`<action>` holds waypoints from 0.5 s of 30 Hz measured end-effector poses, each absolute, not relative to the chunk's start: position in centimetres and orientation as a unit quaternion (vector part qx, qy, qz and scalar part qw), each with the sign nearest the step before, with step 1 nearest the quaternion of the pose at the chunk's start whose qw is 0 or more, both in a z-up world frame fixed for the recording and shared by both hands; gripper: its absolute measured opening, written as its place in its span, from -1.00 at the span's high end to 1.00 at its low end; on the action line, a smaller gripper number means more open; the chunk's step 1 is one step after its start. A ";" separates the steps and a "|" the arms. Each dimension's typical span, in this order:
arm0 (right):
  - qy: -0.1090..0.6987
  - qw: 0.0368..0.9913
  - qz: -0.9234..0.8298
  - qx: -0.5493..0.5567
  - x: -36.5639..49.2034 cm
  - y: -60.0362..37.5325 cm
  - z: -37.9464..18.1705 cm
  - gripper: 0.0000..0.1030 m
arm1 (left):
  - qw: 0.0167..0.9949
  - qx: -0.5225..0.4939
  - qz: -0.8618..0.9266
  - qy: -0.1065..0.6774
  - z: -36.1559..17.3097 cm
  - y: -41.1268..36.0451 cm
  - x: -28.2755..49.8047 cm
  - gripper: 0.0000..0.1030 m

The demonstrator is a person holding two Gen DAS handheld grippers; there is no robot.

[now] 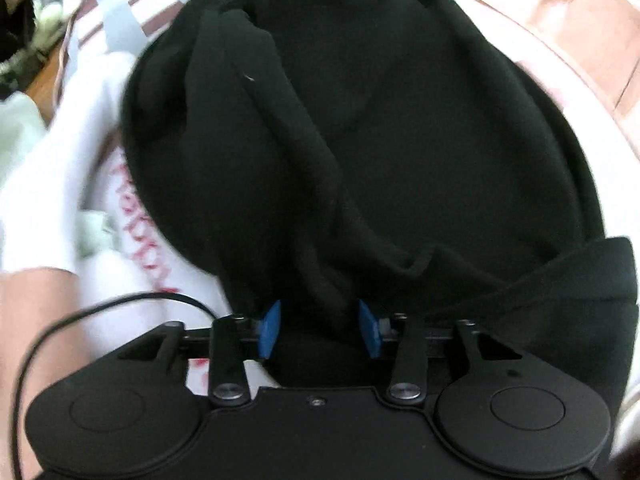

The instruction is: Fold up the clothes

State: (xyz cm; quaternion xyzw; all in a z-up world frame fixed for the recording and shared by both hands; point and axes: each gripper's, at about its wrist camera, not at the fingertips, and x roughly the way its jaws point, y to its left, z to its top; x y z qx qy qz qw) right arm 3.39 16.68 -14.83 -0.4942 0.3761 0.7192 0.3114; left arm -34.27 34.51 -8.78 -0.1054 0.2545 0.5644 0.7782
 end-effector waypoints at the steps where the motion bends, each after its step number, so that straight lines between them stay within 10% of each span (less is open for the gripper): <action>1: 0.391 0.296 0.722 -0.487 3.3 16.2 -14.8 0.02 | 0.777 -0.115 0.566 0.251 -8.8 34.8 -34.4 0.19; 4: 0.408 0.245 0.739 -0.478 1.8 14.2 -14.6 0.00 | 0.774 -0.138 0.567 0.245 -8.9 35.4 -35.0 -0.04; 6: 0.380 0.237 0.748 -0.491 0.2 13.1 -14.4 -0.35 | 0.771 -0.145 0.567 0.251 -9.1 35.7 -35.2 -0.30; 15: 0.360 0.272 0.816 -0.361 2.4 13.9 -8.5 -0.31 | 0.762 -0.147 0.572 0.266 -10.2 35.9 -35.2 -0.25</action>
